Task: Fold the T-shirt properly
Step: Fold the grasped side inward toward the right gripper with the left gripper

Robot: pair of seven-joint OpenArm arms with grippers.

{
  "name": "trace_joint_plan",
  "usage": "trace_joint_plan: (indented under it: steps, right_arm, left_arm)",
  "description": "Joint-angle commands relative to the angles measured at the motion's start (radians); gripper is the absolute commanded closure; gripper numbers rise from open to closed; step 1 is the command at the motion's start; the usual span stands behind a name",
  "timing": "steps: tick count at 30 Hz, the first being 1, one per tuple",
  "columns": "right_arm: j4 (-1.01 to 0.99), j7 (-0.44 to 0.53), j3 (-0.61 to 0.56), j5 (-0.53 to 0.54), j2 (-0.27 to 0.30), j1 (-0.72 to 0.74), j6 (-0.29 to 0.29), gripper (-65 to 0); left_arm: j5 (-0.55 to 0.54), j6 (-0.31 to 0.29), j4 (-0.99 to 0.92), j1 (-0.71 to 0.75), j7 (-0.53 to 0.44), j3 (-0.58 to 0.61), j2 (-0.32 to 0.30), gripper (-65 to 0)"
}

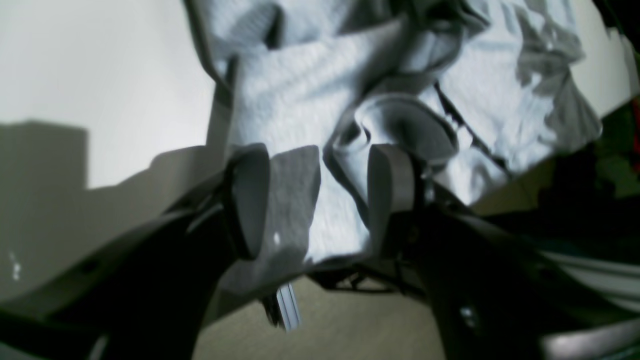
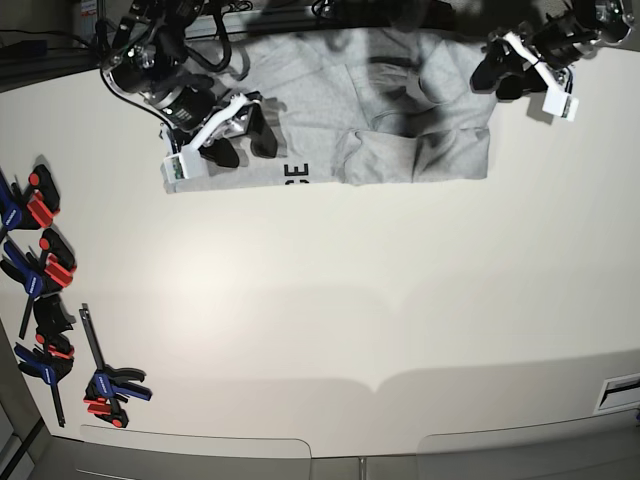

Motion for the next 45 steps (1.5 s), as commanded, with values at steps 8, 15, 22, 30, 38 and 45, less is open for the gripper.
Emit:
trace_joint_plan:
  steps: [8,15,22,30,38,45]
  right_arm:
    - [0.018,0.025,0.003,0.024,0.003,0.005,-0.001,-39.0]
    - [0.018,0.025,0.003,0.025,0.003,0.005,0.000,-39.0]
    - [0.018,0.026,0.003,0.025,0.003,0.005,-0.001,-39.0]
    - [0.018,0.026,0.003,0.025,0.003,0.005,-0.001,-39.0]
    - [0.018,0.027,0.003,0.025,0.003,0.005,-0.001,-39.0]
    - [0.018,0.028,0.003,0.025,0.003,0.005,-0.001,-39.0]
  left_arm:
    - [0.026,-0.009,0.017,0.003,-0.023,0.153,0.013,-25.3]
    - [0.171,0.039,0.017,0.003,-0.102,0.240,0.013,-20.9]
    - [0.168,0.039,0.018,-0.003,-0.140,0.254,0.013,0.0]
    - [0.031,0.023,0.142,0.003,-0.117,0.254,0.016,0.0]
    - [0.031,0.008,0.193,0.003,-0.108,0.287,0.045,0.0]
    - [0.107,0.007,0.177,-0.002,-0.172,0.474,0.058,0.0]
